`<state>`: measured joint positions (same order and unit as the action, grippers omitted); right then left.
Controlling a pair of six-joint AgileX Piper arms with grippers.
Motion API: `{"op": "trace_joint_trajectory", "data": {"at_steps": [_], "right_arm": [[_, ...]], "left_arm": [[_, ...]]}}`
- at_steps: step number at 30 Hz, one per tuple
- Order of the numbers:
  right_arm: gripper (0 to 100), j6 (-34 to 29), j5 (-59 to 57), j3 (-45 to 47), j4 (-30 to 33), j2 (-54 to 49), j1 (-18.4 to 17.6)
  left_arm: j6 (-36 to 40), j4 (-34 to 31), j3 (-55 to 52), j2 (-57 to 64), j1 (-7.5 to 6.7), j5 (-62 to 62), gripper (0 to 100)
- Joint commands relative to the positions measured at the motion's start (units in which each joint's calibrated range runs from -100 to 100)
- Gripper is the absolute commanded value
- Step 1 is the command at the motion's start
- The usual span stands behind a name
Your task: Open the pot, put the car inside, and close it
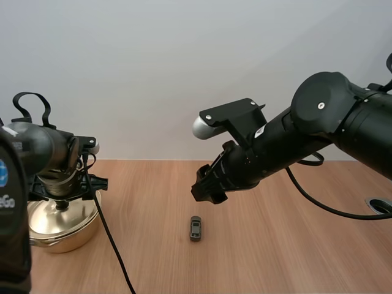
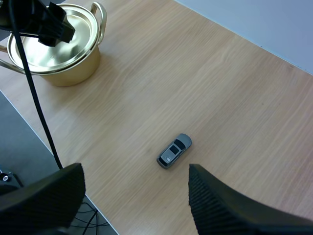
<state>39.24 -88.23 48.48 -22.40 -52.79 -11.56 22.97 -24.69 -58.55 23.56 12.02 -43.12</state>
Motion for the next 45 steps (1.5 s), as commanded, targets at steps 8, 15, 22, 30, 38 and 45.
{"op": "trace_joint_trajectory", "data": {"at_steps": [8,15,22,30,38,45], "right_arm": [[100,-0.1,-0.3,0.0,0.0,0.0,0.0],[100,-0.1,-2.7,0.0,0.0,0.0,0.0],[100,-0.1,-2.7,0.0,0.0,0.0,0.0],[100,-0.1,-2.7,0.0,0.0,0.0,0.0],[100,-0.1,-2.7,0.0,0.1,0.0,0.0],[100,-0.1,0.6,0.0,-0.1,0.0,0.0]], "left_arm": [[-0.7,0.0,0.0,-0.9,0.39,3.5,100],[-0.7,0.0,0.0,-6.7,0.39,1.3,100],[-0.5,0.0,0.0,-7.1,0.39,1.2,61],[1.9,0.0,0.1,-7.1,0.39,1.7,0],[1.9,0.0,8.2,-6.7,0.39,-6.8,0],[-6.1,8.4,23.3,0.6,0.39,-22.5,0]]}}
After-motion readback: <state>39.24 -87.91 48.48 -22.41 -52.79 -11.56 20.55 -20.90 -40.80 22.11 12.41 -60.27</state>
